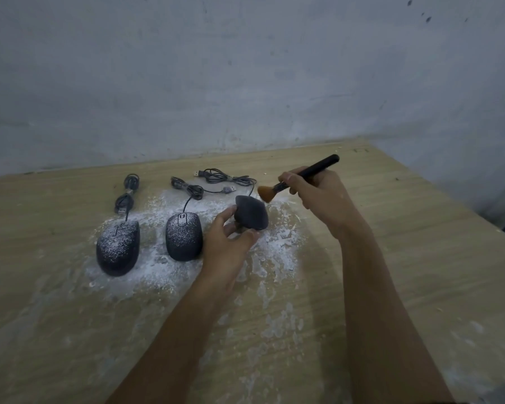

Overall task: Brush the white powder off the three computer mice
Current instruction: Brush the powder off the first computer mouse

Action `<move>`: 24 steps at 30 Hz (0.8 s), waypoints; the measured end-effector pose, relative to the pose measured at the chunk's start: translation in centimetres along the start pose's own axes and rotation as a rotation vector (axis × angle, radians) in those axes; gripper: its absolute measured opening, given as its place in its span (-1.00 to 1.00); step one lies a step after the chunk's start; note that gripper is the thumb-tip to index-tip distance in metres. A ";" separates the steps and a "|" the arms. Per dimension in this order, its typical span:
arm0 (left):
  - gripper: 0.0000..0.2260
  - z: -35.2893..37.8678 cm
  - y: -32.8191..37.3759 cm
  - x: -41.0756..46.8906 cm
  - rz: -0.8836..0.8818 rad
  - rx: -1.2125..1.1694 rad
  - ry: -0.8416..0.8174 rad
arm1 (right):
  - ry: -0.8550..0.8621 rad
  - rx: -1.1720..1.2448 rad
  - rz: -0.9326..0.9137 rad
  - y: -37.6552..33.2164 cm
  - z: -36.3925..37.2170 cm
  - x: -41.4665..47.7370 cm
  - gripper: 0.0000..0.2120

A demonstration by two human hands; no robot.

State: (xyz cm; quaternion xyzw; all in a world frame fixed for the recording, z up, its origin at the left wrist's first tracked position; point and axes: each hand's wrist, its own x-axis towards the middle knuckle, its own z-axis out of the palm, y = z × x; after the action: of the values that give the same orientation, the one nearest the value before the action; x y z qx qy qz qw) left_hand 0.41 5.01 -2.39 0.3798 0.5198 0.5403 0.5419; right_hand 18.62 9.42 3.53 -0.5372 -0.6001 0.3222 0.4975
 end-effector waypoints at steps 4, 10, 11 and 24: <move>-0.47 -0.1 0.1 0.0 0.087 0.207 0.036 | 0.006 0.027 0.002 0.5 -0.1 0.1 -0.83; -0.40 -1.6 0.5 0.0 0.175 0.446 0.049 | 0.013 0.043 0.041 0.9 0.0 0.2 -0.83; -0.40 -1.7 0.5 0.0 0.178 0.469 0.046 | 0.011 0.042 0.043 1.0 0.0 0.1 -0.82; -0.63 -1.5 1.3 -0.9 0.331 0.701 0.052 | -0.021 0.037 0.046 0.2 0.9 -0.2 -0.83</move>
State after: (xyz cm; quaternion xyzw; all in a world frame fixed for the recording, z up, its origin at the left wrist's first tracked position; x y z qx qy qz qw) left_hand -1.15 4.04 -1.27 0.6070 0.6181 0.4193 0.2714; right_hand 17.80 9.44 2.99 -0.5382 -0.5868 0.3500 0.4934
